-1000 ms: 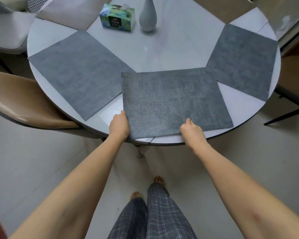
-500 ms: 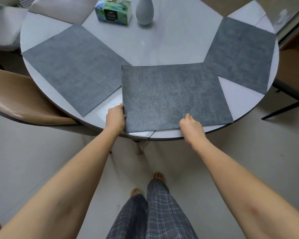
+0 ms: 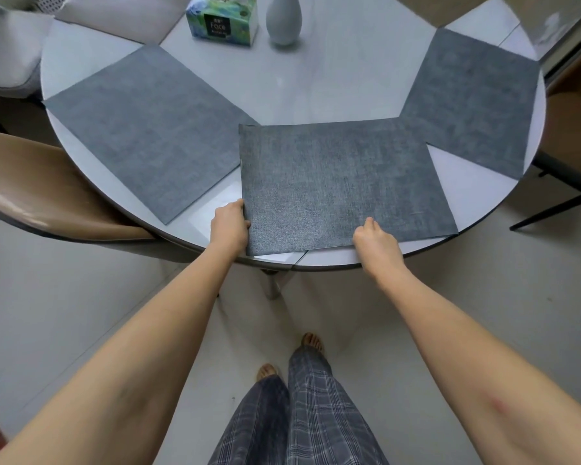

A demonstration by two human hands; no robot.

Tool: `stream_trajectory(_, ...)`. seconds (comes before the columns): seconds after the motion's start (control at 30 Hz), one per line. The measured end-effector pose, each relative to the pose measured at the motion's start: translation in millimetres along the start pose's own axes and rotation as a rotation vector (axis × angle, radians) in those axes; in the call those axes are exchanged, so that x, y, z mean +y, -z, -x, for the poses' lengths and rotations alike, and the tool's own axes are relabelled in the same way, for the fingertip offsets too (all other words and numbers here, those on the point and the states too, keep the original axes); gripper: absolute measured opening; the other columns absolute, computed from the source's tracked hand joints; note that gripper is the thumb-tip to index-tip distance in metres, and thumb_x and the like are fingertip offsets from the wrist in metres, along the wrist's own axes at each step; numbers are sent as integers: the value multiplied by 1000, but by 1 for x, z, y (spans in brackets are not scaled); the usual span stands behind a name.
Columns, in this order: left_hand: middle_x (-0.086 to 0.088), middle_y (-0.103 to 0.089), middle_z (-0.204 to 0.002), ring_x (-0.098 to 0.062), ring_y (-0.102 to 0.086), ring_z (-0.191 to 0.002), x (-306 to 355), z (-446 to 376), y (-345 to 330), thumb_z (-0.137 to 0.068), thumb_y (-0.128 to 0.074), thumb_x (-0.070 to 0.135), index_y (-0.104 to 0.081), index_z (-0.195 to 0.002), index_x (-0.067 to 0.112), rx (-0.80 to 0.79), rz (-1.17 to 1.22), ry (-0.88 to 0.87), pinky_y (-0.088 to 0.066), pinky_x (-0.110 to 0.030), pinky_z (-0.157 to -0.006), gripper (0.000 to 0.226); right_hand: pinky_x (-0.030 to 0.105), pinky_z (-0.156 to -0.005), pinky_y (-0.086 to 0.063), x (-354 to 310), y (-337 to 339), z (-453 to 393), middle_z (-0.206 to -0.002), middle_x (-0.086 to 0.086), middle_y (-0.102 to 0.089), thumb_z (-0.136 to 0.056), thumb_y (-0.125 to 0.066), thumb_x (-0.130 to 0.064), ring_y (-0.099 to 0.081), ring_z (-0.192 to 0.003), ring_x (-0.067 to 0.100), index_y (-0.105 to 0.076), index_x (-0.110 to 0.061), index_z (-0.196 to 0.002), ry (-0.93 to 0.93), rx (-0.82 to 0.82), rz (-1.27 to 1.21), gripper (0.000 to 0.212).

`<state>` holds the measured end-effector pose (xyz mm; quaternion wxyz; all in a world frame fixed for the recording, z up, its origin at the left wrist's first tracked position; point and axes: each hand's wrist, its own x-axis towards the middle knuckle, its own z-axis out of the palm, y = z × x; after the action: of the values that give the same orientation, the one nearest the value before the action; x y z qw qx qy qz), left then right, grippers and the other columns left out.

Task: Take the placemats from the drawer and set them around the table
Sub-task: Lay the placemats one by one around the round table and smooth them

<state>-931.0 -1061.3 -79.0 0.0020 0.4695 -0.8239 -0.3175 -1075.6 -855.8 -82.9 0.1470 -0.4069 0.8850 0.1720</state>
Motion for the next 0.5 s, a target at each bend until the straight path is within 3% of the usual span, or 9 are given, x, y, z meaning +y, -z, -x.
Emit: stream_trajectory(0.5, -18, -65, -111, -35, -58, -100, 0, 1, -1, -89, -49, -1, -61, -117, 8, 9, -45, -5, -35, -28, -74, 32, 41, -93, -48, 1, -4, -1, -147, 30, -30, -84, -45, 18, -37, -136, 35, -46, 7, -124, -2, 63, -5, 42)
